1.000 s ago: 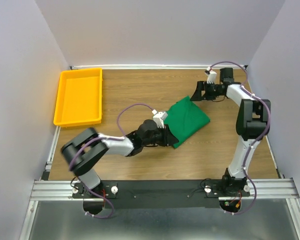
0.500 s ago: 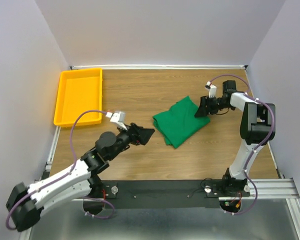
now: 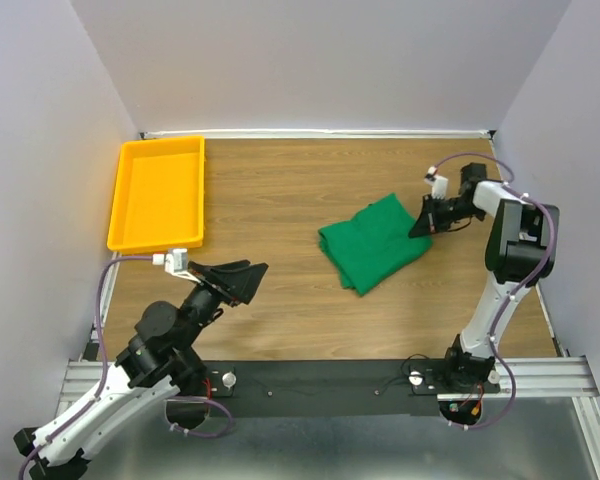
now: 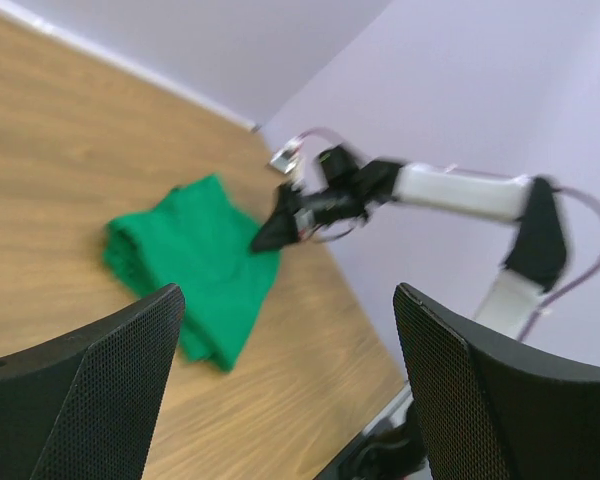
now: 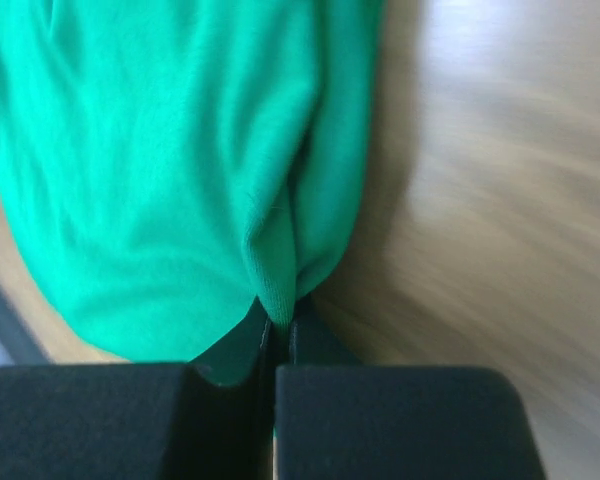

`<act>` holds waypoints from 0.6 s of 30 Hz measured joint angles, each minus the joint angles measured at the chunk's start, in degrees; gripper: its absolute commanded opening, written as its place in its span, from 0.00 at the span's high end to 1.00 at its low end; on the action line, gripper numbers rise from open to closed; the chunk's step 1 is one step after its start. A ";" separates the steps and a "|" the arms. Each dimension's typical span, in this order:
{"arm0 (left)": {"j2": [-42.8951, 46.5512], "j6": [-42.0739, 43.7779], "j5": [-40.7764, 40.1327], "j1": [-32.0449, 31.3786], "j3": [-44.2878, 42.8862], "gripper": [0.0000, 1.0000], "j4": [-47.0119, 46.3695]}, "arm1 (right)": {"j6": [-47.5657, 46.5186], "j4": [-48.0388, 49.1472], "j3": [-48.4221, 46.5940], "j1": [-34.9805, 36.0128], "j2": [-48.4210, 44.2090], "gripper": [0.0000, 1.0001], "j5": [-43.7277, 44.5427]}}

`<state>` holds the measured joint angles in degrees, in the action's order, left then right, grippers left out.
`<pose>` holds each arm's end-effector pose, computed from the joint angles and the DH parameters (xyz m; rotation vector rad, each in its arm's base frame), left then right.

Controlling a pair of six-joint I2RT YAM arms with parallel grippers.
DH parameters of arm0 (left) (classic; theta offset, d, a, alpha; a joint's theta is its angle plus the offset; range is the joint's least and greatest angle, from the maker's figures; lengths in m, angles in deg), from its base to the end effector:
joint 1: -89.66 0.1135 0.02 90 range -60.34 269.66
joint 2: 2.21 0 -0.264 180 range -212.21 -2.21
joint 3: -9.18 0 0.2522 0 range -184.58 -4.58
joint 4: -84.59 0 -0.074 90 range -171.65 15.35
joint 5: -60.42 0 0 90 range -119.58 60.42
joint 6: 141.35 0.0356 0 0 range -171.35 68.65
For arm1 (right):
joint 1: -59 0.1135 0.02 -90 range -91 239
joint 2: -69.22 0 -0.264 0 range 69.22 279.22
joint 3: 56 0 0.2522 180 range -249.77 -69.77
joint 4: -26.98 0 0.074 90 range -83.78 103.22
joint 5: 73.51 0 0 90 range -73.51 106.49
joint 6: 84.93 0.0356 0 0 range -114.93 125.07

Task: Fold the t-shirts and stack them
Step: Neatly place the folded tshirt to the corner

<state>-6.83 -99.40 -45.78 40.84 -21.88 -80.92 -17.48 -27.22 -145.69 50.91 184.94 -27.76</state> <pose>0.0658 -0.0601 0.2695 -0.2464 1.4608 -1.2092 0.3778 -0.0286 0.1426 -0.4192 2.5828 0.9663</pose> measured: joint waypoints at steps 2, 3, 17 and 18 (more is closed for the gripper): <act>-3.23 -0.04 0.04 0.02 0.17 0.07 1.49 | -0.09 -0.50 -2.21 -2.78 0.13 1.00 1.77; -5.25 0.00 0.11 0.02 0.15 0.07 1.77 | -0.24 -0.87 -3.98 -4.57 0.44 1.00 3.15; -12.59 0.94 0.85 0.02 0.20 0.07 -0.22 | -10.32 -0.35 -26.18 -19.39 10.64 0.32 29.40; -12.76 1.07 0.85 0.00 0.20 0.07 -0.46 | -10.64 -0.39 -26.58 -19.39 10.60 0.32 30.10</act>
<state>-19.60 -98.33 -44.93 40.84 -21.69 -81.38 -28.12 -27.62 -172.26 31.52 195.54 2.33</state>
